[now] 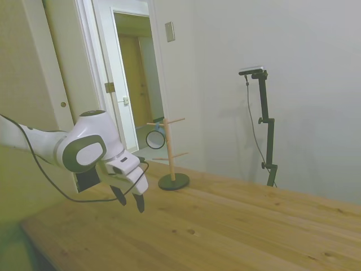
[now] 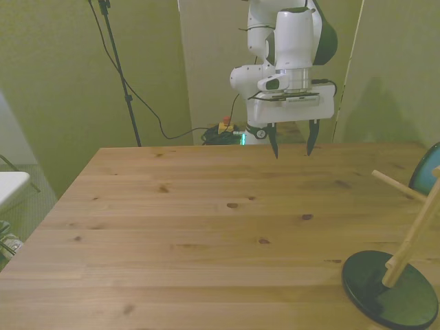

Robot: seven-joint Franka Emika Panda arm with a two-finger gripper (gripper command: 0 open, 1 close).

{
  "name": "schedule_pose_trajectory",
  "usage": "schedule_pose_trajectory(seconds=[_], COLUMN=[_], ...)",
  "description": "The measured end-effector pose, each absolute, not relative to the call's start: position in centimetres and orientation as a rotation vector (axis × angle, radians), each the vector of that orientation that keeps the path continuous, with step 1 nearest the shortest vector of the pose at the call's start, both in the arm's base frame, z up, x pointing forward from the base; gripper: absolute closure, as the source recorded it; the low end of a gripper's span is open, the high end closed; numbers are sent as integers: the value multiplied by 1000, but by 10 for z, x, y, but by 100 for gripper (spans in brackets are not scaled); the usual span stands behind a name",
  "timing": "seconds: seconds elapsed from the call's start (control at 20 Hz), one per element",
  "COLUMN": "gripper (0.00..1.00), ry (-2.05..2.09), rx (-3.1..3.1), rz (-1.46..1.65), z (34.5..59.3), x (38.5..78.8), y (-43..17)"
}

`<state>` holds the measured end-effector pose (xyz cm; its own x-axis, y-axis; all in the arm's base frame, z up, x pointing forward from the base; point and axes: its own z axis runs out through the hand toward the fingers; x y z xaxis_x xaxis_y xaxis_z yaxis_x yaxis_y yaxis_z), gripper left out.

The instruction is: Unload the mug

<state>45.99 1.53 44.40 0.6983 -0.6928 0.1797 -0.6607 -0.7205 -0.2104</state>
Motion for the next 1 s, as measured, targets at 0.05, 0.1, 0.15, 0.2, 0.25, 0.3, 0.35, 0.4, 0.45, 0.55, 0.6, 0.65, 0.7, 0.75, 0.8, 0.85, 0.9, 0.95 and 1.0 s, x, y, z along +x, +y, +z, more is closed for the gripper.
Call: schedule_pose_trajectory(seconds=[0.05, 0.1, 0.15, 0.2, 0.25, 0.3, 0.35, 0.4, 0.45, 0.55, 0.6, 0.65, 0.7, 0.75, 0.8, 0.85, 0.9, 0.95, 1.0], gripper=[0, 0, 0, 0, 0, 0, 0, 0, 0, 0, 0, 0, 0, 0, 0, 0, 0, 0, 0], ry=[1102, 1093, 1085, 1077, 1070, 1066, 1062, 1057, 1048, 1021, 1005, 990, 979, 973, 961, 962, 959, 954, 939], rx=[-2764, -2756, -2745, -2734, -2725, -2714, -2701, -2693, -2685, -2672, -2665, -2657, -2643, -2621, -2601, -2596, -2584, -2569, -2553], rz=[-400, -422, -446, -469, -483, -500, -518, -529, -541, -567, -581, -595, -604, -608, -617, -621, -631, -634, -638], z=[450, 457, 464, 471, 476, 481, 485, 489, 493, 503, 509, 515, 521, 527, 535, 535, 534, 531, 528], x=[469, 478, 488, 499, 511, 524, 537, 549, 560, 578, 585, 590, 594, 597, 600, 601, 603, 605, 607], y=[17, 19, 21, 23, 25, 27, 28, 30, 33, 42, 47, 53, 58, 64, 71, 71, 73, 76, 81])
